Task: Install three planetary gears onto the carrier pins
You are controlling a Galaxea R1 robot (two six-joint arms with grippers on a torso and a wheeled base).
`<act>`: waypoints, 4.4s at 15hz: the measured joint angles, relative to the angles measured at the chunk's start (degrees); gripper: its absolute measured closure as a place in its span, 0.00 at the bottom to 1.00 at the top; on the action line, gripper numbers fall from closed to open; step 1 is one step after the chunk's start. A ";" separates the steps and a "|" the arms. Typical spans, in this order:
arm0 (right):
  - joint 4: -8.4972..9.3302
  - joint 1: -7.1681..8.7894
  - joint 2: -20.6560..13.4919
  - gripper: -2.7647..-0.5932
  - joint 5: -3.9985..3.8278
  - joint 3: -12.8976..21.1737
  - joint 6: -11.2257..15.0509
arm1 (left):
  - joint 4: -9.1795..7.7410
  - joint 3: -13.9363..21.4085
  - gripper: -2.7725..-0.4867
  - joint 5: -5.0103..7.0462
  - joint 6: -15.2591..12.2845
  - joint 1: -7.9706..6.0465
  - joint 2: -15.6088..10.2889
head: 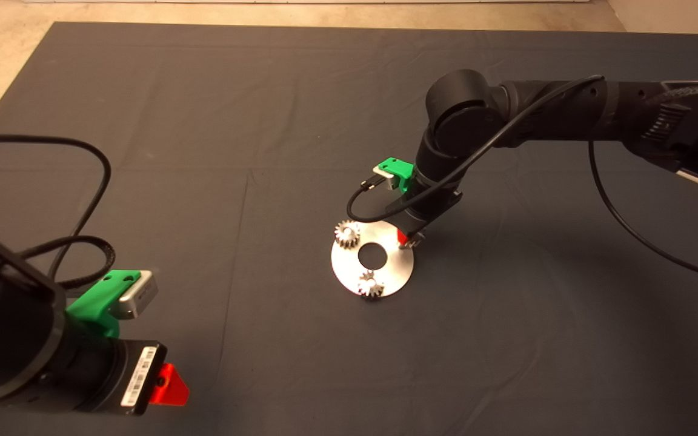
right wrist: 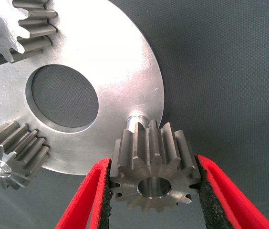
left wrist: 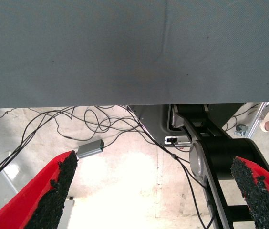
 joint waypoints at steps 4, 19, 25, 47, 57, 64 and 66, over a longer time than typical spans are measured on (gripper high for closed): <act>0.02 0.00 0.09 0.78 0.00 0.10 0.01 | 0.00 0.00 0.19 0.00 0.00 0.00 0.01; 0.00 -0.04 1.52 0.78 0.00 0.62 0.65 | 0.00 0.00 0.19 -0.02 0.00 0.00 0.00; 0.00 -0.59 1.49 0.78 0.02 0.64 0.74 | 0.00 0.00 0.19 -0.01 0.00 0.00 0.00; 0.02 -0.17 1.05 0.78 0.05 0.64 0.84 | 0.00 0.00 0.19 -0.02 0.00 0.00 0.01; 0.02 0.02 1.05 0.78 0.00 0.62 0.84 | 0.00 0.00 0.19 0.00 0.00 0.00 0.01; 0.00 0.00 1.02 0.78 0.00 0.62 0.84 | 0.00 0.00 0.19 0.00 0.00 0.00 0.01; 0.00 0.00 1.02 0.78 0.02 0.62 0.84 | -0.02 0.00 0.19 0.00 0.00 0.00 0.01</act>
